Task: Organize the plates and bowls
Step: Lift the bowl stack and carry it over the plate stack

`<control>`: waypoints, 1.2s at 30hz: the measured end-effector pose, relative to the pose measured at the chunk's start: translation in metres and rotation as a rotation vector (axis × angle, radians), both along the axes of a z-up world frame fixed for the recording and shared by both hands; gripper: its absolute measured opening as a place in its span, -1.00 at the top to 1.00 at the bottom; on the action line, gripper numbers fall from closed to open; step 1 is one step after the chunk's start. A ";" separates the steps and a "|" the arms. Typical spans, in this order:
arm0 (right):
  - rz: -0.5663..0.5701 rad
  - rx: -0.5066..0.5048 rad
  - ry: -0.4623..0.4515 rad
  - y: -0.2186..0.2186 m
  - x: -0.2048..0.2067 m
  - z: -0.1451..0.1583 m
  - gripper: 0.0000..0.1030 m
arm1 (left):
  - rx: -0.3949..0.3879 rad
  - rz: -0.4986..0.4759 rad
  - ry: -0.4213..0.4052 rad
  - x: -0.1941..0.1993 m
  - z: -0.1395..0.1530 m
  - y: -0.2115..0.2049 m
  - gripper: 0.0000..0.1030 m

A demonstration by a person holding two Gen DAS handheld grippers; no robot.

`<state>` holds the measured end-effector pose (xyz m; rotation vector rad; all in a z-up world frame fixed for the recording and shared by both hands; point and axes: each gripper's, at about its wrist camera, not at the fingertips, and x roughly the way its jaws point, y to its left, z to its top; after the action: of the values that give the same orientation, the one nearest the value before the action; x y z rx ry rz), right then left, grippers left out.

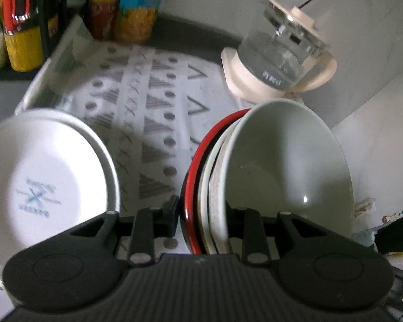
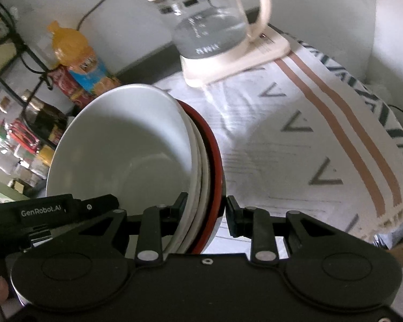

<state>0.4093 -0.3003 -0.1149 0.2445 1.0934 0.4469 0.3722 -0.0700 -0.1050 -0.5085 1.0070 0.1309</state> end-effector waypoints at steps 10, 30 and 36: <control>0.060 0.033 -0.046 0.027 0.002 0.019 0.44 | 0.030 0.048 -0.041 -0.009 0.024 0.026 0.47; 0.218 0.045 -0.072 0.102 -0.016 0.030 0.45 | 0.042 0.204 -0.057 -0.054 0.034 0.088 0.47; 0.266 0.042 -0.062 0.125 -0.024 0.025 0.44 | 0.036 0.253 -0.043 -0.069 0.030 0.108 0.47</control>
<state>0.3850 -0.1756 -0.0897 0.1210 1.0607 0.7106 0.3035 0.0381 -0.0755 -0.6022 0.8939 0.3613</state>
